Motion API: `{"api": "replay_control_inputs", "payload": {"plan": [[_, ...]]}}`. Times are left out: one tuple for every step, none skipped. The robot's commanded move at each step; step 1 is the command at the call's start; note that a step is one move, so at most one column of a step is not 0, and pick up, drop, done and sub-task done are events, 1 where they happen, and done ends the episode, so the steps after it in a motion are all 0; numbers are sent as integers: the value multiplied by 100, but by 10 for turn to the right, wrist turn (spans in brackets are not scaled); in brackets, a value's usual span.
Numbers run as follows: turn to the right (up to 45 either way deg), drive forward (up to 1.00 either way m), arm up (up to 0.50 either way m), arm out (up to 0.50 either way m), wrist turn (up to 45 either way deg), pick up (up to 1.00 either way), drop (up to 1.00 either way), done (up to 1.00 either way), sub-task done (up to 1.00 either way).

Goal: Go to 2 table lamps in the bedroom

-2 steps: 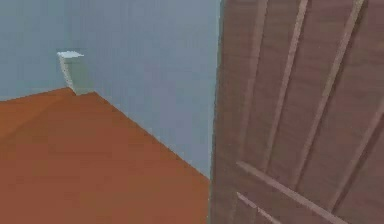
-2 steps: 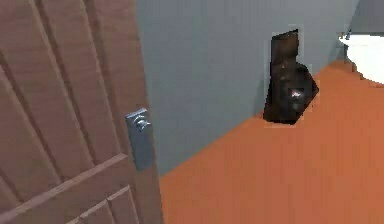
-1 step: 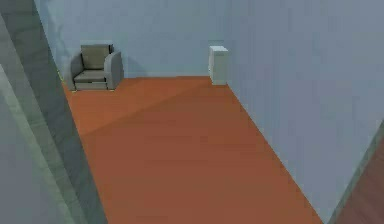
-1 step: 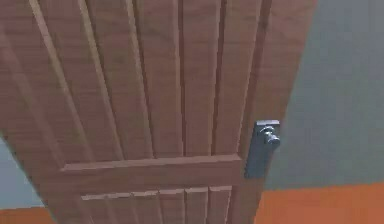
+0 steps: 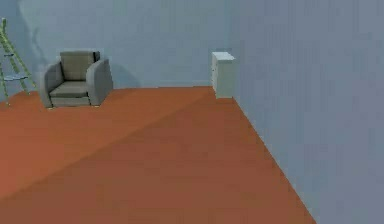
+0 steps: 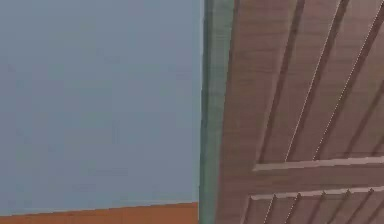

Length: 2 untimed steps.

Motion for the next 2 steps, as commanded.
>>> {"api": "replay_control_inputs", "payload": {"plan": [[-450, 0, 0, 0, 0, 0, 0, 0, 0], [0, 30, 0, 0, 0, 0, 0, 0, 0]]}}
